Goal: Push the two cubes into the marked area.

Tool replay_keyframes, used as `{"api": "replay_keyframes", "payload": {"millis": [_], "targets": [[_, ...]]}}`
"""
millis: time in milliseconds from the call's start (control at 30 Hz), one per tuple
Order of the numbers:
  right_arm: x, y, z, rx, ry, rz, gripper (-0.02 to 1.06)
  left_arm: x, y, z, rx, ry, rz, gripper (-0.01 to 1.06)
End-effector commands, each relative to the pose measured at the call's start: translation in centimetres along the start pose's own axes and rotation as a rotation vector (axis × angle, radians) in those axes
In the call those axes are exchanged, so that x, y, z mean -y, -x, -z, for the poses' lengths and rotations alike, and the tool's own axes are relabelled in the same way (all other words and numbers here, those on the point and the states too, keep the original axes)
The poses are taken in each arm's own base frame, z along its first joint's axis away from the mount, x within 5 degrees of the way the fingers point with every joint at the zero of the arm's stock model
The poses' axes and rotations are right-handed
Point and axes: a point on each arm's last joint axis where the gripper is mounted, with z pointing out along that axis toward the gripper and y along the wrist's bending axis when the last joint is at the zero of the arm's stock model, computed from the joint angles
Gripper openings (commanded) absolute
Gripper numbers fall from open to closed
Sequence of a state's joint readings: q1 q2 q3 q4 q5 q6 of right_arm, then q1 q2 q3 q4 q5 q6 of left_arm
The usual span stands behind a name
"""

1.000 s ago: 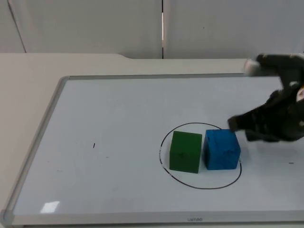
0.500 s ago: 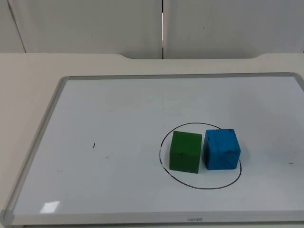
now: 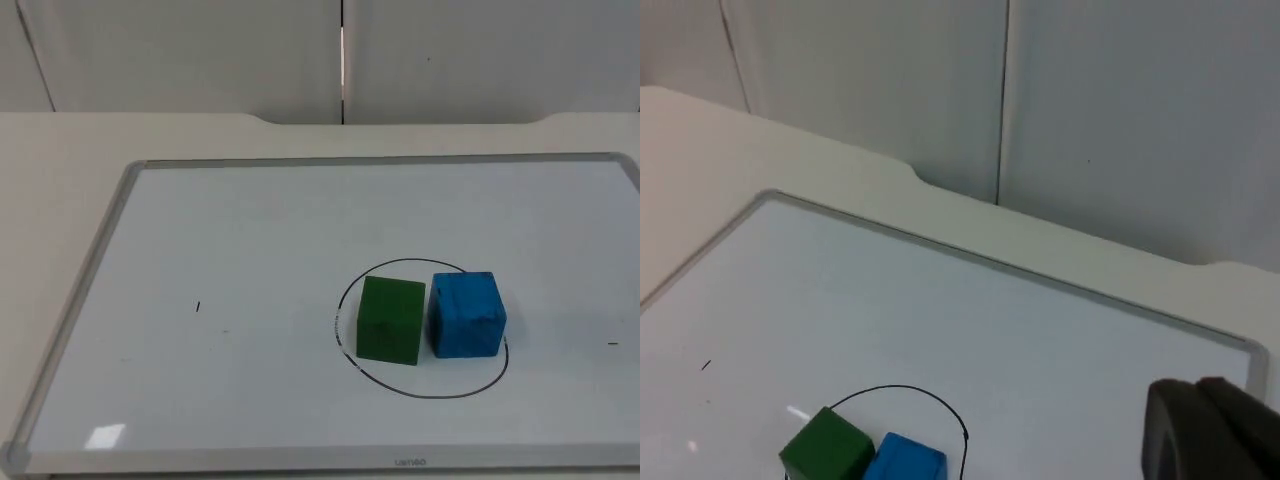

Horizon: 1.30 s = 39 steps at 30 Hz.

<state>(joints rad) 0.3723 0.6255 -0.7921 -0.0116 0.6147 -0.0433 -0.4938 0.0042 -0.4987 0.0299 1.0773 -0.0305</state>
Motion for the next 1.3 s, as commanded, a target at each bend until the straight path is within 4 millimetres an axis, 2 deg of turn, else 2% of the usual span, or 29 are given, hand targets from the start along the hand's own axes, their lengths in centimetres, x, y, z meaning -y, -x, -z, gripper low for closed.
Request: {"api": "replay_keyframes", "payload": {"millis": [0,100,167,267,767,1033,1267], "targets": [[0.1,-0.6,1.3,0.001,-0.013,0.015,0.0,0.0,-0.1,0.0,0.002,0.001,-0.003,0.0],[0.0,-2.3,3.2,0.037,-0.013,0.011,0.0,0.0,-0.1,0.0,0.002,0.001,-0.003,0.0],[0.0,-2.6,3.5,0.04,-0.013,0.011,0.0,0.0,-0.1,0.0,0.002,0.001,-0.003,0.0],[-0.1,-4.3,5.1,0.038,-0.014,0.01,0.0,0.0,-0.1,0.0,0.002,0.001,-0.003,0.0],[-0.3,-8.3,9.6,0.032,-0.016,0.005,0.0,0.0,-0.1,0.0,0.002,0.001,-0.003,0.0],[-0.4,-10.1,11.4,0.024,-0.015,0.002,0.0,0.0,-0.1,0.0,0.002,0.001,-0.003,0.0],[-0.4,-11.0,10.7,-0.041,-0.012,0.002,0.0,-0.3,-0.1,0.0,0.003,0.028,-0.018,0.0]]}}
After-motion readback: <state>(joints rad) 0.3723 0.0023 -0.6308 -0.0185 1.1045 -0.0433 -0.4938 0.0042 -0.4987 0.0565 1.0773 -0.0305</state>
